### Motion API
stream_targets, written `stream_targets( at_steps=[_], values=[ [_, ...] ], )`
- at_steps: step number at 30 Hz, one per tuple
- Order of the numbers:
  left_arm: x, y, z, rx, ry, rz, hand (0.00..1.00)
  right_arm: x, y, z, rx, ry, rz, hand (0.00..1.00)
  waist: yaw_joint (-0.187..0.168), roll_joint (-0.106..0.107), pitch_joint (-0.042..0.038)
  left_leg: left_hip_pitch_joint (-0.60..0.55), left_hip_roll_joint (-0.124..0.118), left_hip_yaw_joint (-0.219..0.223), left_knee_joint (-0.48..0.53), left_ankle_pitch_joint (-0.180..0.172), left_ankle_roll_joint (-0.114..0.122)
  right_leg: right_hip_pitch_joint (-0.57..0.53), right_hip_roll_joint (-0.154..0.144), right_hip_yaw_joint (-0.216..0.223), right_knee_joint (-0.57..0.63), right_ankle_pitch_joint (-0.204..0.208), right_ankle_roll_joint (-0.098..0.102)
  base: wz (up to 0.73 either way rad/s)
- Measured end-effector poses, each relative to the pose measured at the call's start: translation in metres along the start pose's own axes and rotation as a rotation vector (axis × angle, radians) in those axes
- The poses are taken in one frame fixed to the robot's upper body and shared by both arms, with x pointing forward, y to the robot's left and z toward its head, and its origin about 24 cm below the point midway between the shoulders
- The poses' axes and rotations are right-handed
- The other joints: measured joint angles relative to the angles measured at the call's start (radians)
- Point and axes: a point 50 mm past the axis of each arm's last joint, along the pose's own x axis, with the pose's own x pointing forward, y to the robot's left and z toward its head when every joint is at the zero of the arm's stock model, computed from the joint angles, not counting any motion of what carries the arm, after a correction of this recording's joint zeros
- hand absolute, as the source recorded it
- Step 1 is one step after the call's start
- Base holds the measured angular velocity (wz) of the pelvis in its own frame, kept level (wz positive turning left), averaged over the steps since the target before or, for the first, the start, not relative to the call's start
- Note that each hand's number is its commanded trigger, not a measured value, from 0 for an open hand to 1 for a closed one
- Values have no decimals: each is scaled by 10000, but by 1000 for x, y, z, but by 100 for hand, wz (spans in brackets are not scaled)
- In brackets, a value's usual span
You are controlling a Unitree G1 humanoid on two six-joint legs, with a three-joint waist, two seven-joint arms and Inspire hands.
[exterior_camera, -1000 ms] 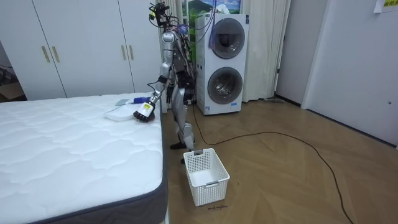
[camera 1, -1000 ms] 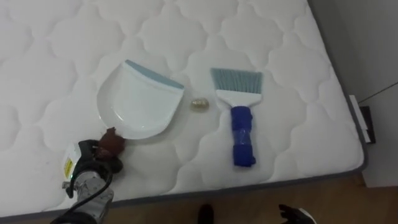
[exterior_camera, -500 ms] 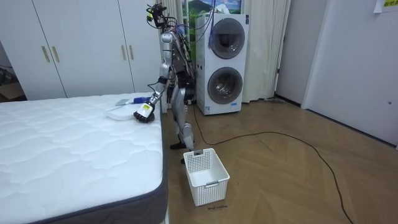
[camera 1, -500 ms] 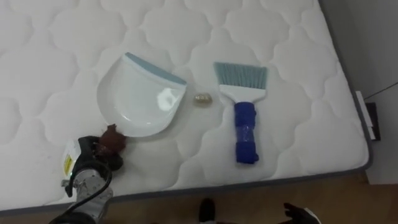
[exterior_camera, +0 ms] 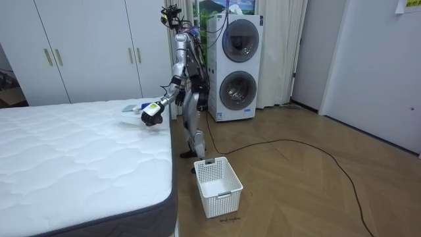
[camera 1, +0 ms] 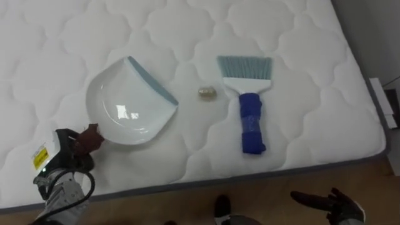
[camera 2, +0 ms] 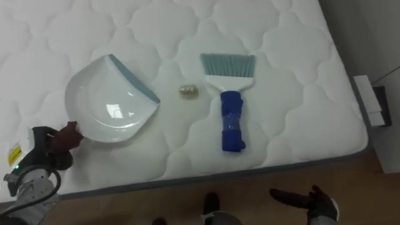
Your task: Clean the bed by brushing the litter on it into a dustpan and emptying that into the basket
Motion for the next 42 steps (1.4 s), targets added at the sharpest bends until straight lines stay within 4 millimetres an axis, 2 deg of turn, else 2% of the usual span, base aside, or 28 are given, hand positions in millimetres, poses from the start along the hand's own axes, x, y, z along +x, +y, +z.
stream_targets(
  at_steps=[6, 11, 15, 17, 19, 24, 30, 33, 35, 39, 42],
  values=[
    [-1, 1, -3, 377, -234, -66, 100, 2, 5, 20, 604, -644, 151, 0, 217, 4, 0, -89, 15, 248, 50, -2, 1, -273, 10, 204, 211, 57, -42, -11],
    [-3, 4, -15, 653, -31, -111, 100, 1, 7, 39, 1122, -1296, -186, 0, 181, 1, -1, -91, 14, 375, -26, -8, 14, -315, -1, 245, 165, 54, -37, -5],
    [-6, 3, -21, 1247, -131, -362, 100, -2, 16, 62, 1170, -2214, -274, 0, 232, -78, 5, -77, 15, 578, 11, 8, 46, -422, -26, 295, 257, 66, -31, -10],
    [-7, 3, -25, 1334, -75, -498, 100, -4, 24, 77, 684, -2873, -230, 0, 210, -152, 18, -98, 13, 716, 44, 14, 57, -497, -24, 507, 339, 53, -13, -17],
    [-4, 6, -25, 1411, -108, -553, 100, -13, 32, 102, 175, -4162, -259, 0, 175, -227, 22, -174, -7, 794, 94, 41, 96, -633, -55, 591, 332, 65, 13, -6],
    [-2, 5, -23, 1518, -58, -928, 100, -31, 52, 141, -731, -6544, -413, 0, 134, -336, 49, -170, -71, 822, 92, 79, 157, -640, -158, 547, 345, 96, 61, 2],
    [-3, -1, -22, 1799, -144, -1688, 100, -57, 70, 170, -1528, -8999, -809, 0, 160, -365, 58, -148, -162, 819, -25, 142, 251, -623, -208, 573, 328, 53, 152, 4],
    [-5, -4, -23, 1901, -89, -2133, 100, -69, 77, 179, -1428, -9928, -795, 0, 203, -363, 58, -136, -178, 820, -67, 145, 256, -623, -218, 568, 321, 47, 167, 1],
    [-6, -6, -23, 2043, -99, -2334, 100, -74, 84, 177, -1631, -10247, -647, 0, 227, -364, 59, -119, -180, 824, -84, 145, 256, -617, -246, 511, 340, 53, 167, 0],
    [-5, -8, -18, 2097, -322, -2560, 100, -77, 102, 166, -2519, -10440, -72, 0, 315, -358, 64, -160, -183, 823, -83, 144, 257, -624, -351, 444, 342, 35, 184, 5],
    [-5, -9, -13, 2152, -556, -2755, 100, -76, 107, 160, -2833, -10370, 144, 0, 362, -369, 82, -161, -232, 821, -42, 143, 260, -623, -443, 386, 436, -38, 224, 8]
  ],
)
